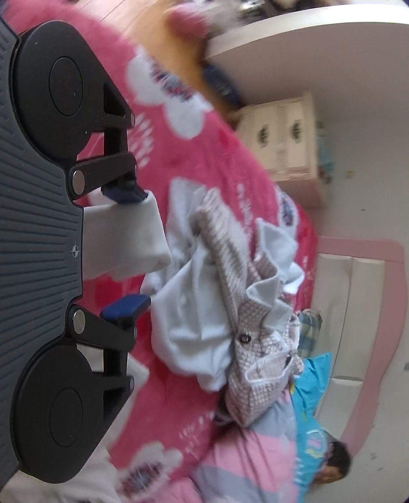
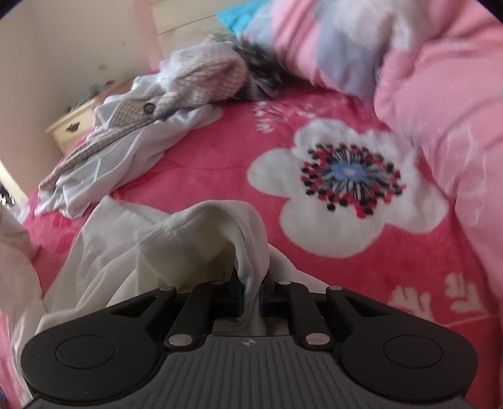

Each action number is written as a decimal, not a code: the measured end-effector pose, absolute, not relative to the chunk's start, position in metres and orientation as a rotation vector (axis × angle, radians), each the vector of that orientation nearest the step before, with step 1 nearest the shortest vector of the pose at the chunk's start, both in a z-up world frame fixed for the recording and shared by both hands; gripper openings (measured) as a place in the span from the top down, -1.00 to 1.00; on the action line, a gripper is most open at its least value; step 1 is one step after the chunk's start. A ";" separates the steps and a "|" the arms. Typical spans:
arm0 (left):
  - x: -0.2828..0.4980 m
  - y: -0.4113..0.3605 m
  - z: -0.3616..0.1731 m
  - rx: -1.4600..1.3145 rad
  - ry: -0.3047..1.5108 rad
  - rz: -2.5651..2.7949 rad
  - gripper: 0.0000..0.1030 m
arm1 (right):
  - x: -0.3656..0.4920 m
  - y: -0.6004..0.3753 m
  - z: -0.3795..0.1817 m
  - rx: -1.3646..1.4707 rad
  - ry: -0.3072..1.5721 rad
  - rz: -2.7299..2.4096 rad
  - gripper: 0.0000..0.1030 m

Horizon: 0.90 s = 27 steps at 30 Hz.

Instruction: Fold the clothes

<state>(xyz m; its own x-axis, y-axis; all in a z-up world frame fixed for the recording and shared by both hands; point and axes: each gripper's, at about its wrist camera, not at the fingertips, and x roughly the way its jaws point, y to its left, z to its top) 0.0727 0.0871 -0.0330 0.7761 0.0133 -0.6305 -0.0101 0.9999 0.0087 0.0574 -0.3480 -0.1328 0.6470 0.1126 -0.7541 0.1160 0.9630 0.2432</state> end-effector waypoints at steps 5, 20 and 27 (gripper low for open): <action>0.069 0.116 -0.013 -0.026 0.659 0.110 -0.26 | 0.044 -0.357 -0.140 0.309 0.875 0.001 0.76; -0.037 -0.005 -0.023 0.542 0.805 -0.767 -0.40 | 0.030 -0.360 -0.139 0.339 0.839 0.005 0.75; -0.066 -0.075 -0.070 0.656 0.761 -0.992 -0.40 | 0.024 -0.361 -0.136 0.344 0.831 0.005 0.73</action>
